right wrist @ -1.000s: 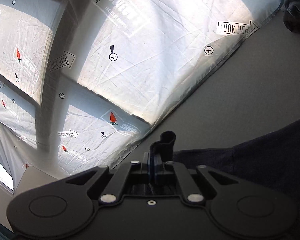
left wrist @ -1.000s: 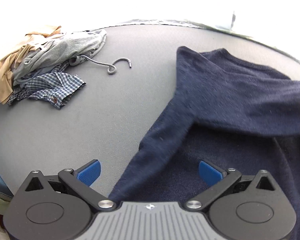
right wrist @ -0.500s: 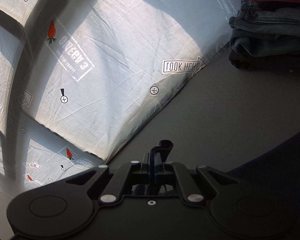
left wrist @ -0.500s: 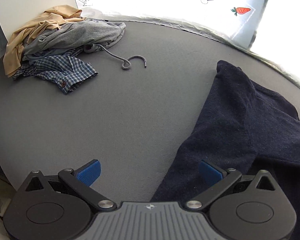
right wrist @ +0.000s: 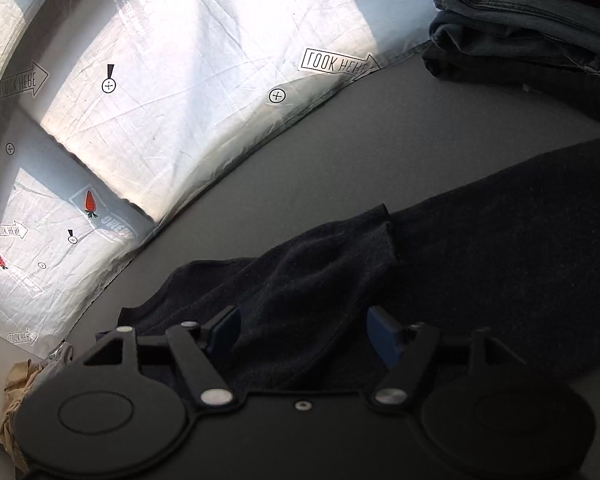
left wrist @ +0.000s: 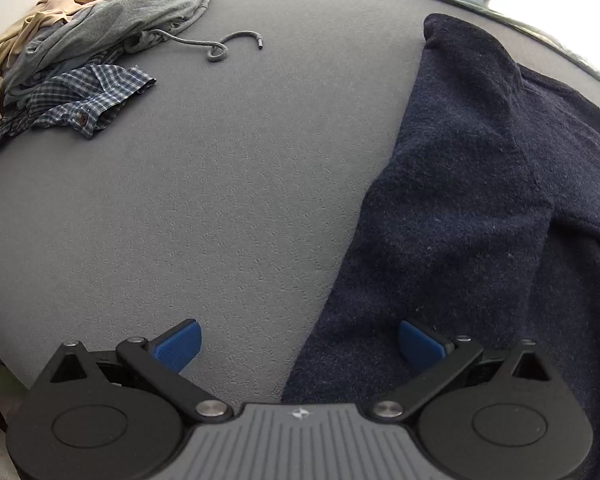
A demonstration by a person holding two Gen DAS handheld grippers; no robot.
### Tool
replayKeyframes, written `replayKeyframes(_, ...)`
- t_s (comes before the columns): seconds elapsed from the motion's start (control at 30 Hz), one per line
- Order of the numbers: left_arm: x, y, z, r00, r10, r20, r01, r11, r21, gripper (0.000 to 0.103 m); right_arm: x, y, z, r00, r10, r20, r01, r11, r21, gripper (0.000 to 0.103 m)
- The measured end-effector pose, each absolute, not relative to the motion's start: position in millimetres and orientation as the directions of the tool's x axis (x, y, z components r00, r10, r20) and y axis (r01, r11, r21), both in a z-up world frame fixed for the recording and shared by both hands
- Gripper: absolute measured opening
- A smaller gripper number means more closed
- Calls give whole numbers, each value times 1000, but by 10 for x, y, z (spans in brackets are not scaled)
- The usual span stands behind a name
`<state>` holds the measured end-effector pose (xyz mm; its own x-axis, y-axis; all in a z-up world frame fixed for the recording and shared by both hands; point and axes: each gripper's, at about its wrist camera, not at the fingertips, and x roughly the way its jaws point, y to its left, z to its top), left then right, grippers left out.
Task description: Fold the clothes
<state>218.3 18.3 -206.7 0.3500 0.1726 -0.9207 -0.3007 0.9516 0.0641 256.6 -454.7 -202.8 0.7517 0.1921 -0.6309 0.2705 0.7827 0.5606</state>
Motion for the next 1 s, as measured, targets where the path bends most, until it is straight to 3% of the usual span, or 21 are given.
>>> replayKeyframes(0.13,2122,316,-2129,383,92,-919,-305,952,-32,103,2326,-4257,-2034,760,210,-615,270,759,592,80)
replayKeyframes(0.3,2090,288,-2121,400,68,-914,-203,979,-16,103,2132,-3798,-2084,768,269,-581,263,695,669,79)
replayKeyframes(0.47,2020,377,-2086,391,38,-920,-85,996,5,103,1942,-3291,-2198,760,387,-522,261,555,790,69)
replayKeyframes(0.6,1959,502,-2061,379,14,-925,-27,1000,4,103,1850,-2877,-2271,692,487,-533,242,539,807,44)
replayKeyframes(0.73,1939,624,-2084,369,-20,-929,8,1000,-18,103,1755,-2581,-2329,644,562,-519,231,504,832,33)
replayKeyframes(1.0,1845,726,-2056,369,-51,-928,122,993,-6,103,1655,-2074,-2462,556,651,-516,243,467,850,30)
